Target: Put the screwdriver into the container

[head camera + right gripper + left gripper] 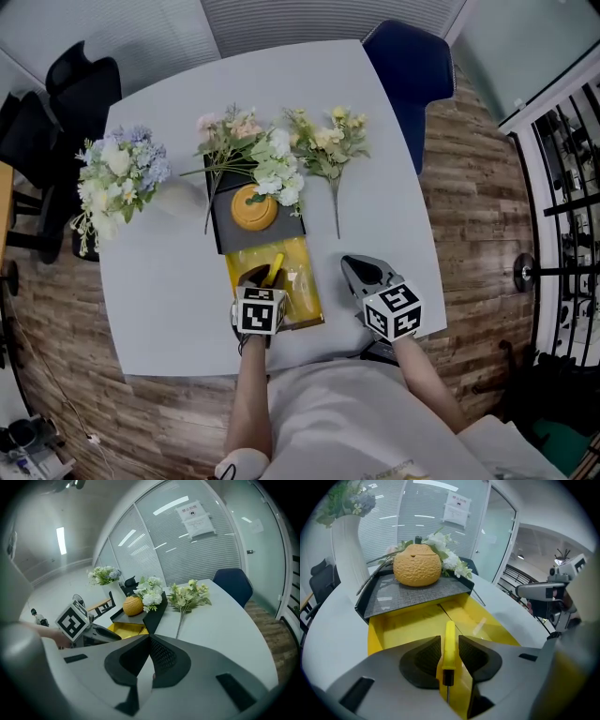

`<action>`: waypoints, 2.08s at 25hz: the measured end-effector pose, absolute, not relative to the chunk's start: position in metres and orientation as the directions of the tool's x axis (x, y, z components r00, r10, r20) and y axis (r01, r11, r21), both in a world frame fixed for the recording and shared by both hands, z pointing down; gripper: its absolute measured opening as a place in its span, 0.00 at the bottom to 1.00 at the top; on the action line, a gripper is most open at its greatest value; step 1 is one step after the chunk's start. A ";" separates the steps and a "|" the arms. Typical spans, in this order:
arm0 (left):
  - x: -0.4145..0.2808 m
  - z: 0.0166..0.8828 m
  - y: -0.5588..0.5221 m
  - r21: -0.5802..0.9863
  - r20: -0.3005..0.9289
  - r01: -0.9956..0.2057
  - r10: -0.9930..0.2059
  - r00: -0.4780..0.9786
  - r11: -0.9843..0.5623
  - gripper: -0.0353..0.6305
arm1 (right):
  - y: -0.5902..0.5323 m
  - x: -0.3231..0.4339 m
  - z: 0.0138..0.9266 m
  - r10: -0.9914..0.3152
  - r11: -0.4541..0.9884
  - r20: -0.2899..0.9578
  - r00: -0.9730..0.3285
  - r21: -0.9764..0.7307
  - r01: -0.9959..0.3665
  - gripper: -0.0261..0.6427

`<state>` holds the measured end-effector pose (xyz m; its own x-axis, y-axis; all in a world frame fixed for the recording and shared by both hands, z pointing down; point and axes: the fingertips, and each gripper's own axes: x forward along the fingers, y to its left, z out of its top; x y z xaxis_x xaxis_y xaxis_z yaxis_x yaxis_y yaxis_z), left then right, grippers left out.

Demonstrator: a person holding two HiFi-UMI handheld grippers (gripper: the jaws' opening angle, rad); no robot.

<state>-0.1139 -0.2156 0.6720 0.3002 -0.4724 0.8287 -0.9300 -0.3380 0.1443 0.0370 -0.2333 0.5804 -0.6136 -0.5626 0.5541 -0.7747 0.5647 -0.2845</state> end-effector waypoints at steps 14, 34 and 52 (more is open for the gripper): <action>-0.124 0.617 -0.210 0.278 0.703 -0.919 -0.593 0.392 -0.278 0.18 | -0.222 0.026 0.553 -0.614 0.560 0.487 -0.621 -0.287 -0.778 0.06; -0.150 0.492 -0.175 0.338 0.372 -0.905 -0.847 0.381 -0.258 0.06 | -0.181 0.003 0.481 -0.708 0.600 0.340 -0.619 -0.173 -0.781 0.06; -0.162 0.458 -0.144 0.339 0.283 -0.907 -0.892 0.352 -0.250 0.06 | -0.156 -0.002 0.458 -0.728 0.608 0.292 -0.620 -0.143 -0.781 0.06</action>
<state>-0.1621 -0.1437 0.4578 0.3517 -0.8924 0.2827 -0.9069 -0.2500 0.3391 -0.0016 -0.1560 0.4578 -0.6202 -0.7283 0.2915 -0.7811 0.6077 -0.1435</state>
